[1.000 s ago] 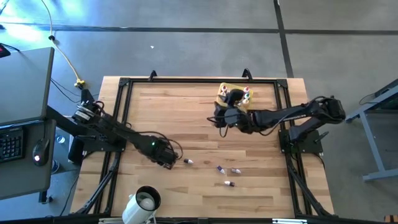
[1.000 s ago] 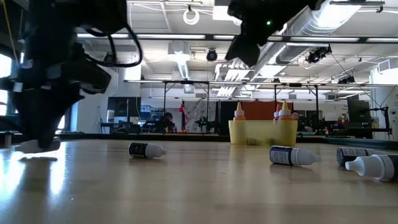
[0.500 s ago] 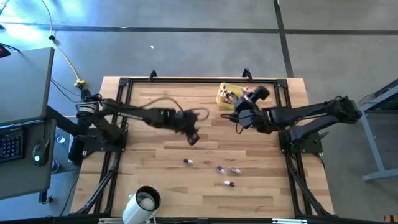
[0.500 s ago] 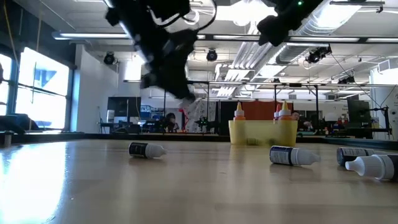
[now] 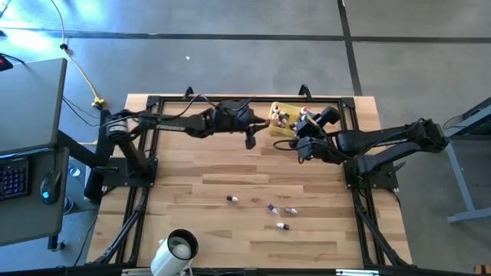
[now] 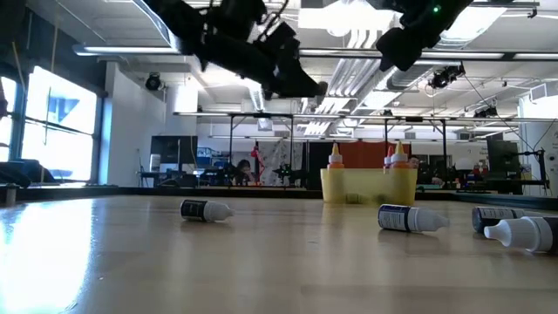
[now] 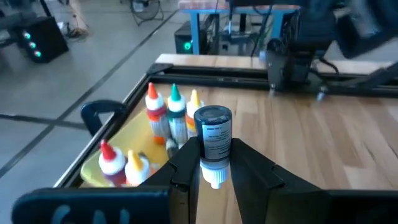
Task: Pick & Place food coloring
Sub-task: Put the small violet food coloring bottle into the yellow bin, then put the small orange food coloring bottle into the yellow bin
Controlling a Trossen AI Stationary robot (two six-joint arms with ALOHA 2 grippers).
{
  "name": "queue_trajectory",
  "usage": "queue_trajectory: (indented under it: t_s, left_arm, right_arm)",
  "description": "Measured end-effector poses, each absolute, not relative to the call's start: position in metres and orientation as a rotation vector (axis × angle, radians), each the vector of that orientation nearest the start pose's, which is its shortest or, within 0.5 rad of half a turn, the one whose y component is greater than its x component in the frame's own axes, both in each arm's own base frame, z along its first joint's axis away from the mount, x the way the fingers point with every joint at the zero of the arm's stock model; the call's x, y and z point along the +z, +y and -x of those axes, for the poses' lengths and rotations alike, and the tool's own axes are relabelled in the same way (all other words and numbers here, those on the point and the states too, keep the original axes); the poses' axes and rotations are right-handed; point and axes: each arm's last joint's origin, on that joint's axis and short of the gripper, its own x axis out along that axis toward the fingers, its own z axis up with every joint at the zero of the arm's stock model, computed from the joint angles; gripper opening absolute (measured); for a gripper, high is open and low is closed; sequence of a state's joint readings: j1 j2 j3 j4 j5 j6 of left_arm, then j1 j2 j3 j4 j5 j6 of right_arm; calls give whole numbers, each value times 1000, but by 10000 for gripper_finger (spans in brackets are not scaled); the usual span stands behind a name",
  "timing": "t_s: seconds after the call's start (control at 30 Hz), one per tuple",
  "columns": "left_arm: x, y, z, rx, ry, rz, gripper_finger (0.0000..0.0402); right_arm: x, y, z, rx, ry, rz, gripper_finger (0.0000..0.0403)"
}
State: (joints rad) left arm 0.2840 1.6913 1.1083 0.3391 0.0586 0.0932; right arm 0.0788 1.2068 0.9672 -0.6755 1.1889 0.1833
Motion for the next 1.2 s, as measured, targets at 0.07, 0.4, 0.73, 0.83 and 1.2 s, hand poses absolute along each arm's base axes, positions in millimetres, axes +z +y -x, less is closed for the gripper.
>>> queue_trajectory:
  t_s: [0.07, 0.4, 0.73, 0.83, 1.2]
  left_arm:
    - [250, 115, -380, 206, 250, -46, 69]
    - [210, 144, -455, 250, 355, -41, 69]
    - [191, 157, -492, 304, 409, -96, 70]
    - [189, 158, -494, 310, 410, -99, 82]
    - [192, 155, -494, 310, 403, -87, 159]
  right_arm:
    - [288, -9, -227, -1094, 665, 405, 165]
    - [283, -10, -220, -1118, 698, 382, 165]
    - [278, -10, -211, -1123, 753, 357, 165]
    - [277, -10, -210, -1113, 765, 337, 165]
    - [274, -9, -210, -1053, 802, 286, 165]
